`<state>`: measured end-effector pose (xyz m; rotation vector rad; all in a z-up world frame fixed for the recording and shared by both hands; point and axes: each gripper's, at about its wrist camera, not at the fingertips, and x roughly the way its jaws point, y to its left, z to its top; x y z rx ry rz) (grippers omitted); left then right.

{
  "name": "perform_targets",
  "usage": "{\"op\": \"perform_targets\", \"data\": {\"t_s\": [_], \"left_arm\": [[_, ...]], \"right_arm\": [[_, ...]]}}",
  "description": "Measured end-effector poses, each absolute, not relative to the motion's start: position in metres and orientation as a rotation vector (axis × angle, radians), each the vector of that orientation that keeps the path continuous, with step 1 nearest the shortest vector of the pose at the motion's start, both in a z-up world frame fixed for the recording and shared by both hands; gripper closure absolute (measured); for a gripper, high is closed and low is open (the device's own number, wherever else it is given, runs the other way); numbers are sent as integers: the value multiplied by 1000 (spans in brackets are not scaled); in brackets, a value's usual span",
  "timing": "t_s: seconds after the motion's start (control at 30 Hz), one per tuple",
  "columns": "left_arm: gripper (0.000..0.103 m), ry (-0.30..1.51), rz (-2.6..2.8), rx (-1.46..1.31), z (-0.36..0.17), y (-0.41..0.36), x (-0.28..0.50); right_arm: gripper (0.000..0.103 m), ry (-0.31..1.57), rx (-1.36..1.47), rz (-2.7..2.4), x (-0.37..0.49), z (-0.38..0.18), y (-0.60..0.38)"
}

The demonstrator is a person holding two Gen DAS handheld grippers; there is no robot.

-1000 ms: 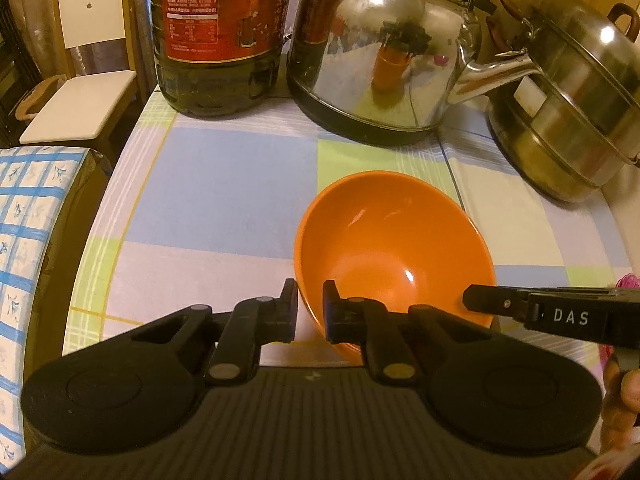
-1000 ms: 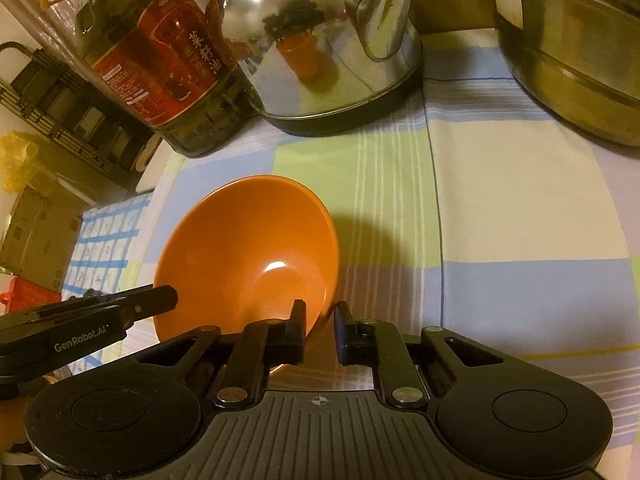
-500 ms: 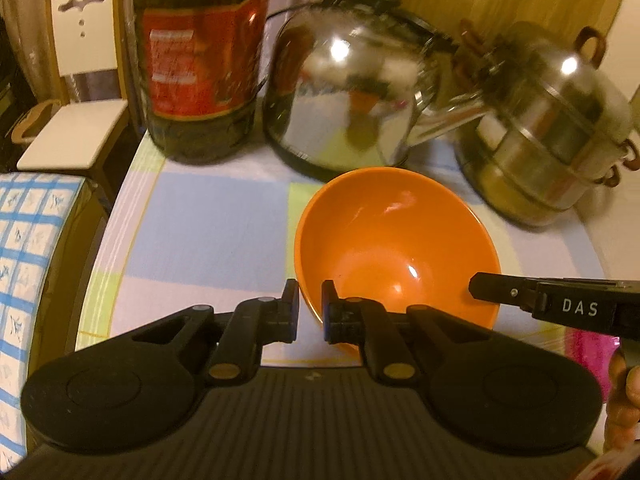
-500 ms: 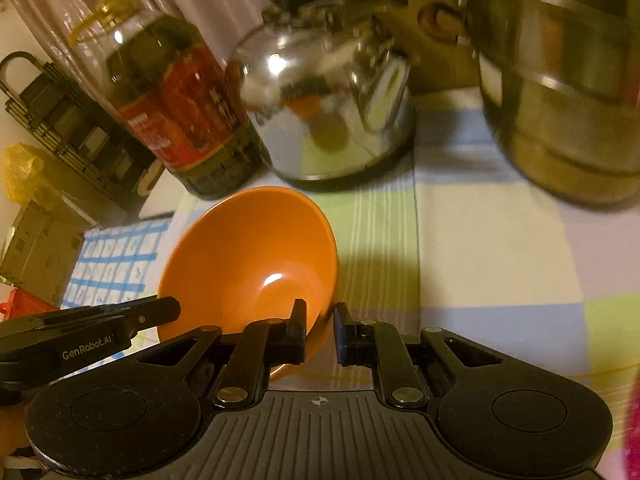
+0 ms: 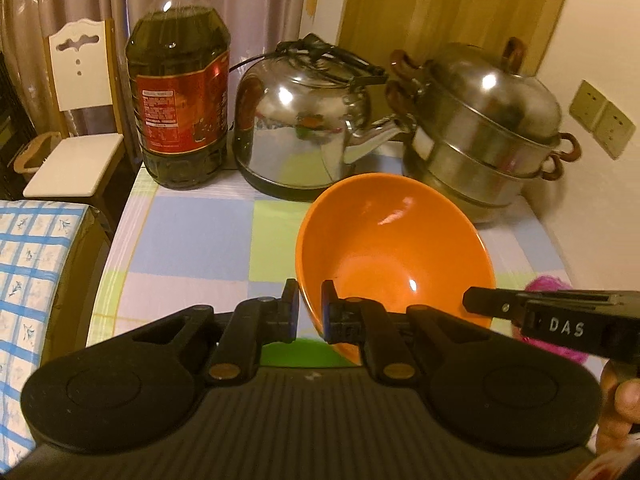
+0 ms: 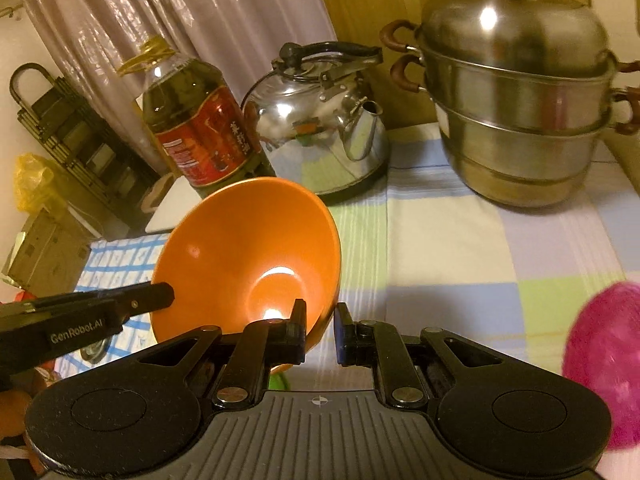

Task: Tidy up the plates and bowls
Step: 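Lift the orange bowl with both grippers and carry it over the green bowls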

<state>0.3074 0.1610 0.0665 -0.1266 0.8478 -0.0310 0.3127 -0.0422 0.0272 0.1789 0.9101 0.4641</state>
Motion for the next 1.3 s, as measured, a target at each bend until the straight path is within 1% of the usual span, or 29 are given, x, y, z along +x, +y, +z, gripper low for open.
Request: {"op": "perform_targets", "data": {"t_s": [0.3,0.77,1.3], "left_arm": [[94,829,-19,-129,72,140,235],[94,828,37,-153,47,133,131],[94,884,97,-166,20,134,62]], "right_arm": [[90,887,220,464,241,34,-67],[90,834,173,482,140,26,-71],[90,904,158,528,83,-10,-67]]}}
